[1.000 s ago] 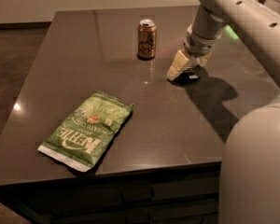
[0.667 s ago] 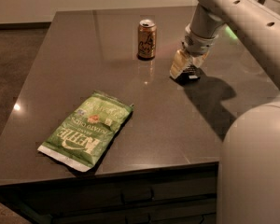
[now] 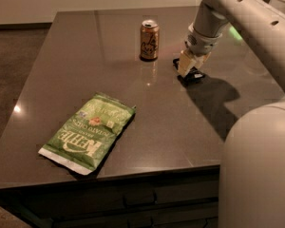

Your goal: Pick rxbar chocolate

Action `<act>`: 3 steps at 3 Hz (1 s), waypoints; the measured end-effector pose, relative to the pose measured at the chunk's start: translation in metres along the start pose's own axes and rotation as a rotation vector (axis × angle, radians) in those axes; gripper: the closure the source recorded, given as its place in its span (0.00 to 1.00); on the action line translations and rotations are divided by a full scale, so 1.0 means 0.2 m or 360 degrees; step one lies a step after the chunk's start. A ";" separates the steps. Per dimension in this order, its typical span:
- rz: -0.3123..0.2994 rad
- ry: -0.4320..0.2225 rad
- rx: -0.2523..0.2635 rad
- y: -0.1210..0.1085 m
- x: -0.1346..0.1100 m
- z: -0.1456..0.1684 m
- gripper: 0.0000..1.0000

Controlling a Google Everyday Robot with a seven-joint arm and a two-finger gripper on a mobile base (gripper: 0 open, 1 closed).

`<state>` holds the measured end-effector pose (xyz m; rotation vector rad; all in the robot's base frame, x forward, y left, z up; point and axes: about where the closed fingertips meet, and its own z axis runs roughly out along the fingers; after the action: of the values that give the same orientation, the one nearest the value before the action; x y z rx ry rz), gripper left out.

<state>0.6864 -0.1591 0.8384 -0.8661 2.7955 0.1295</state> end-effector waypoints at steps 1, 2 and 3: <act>-0.0003 0.0008 -0.0004 0.00 0.00 0.00 1.00; -0.0004 0.0007 -0.0004 0.00 0.00 0.00 1.00; -0.0031 -0.0031 -0.0015 0.02 -0.02 -0.07 1.00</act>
Offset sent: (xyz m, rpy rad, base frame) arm -0.0039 0.0025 0.0201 -0.0025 -0.0051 0.0299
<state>0.6857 -0.1555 0.8527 -0.8893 2.7698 0.1469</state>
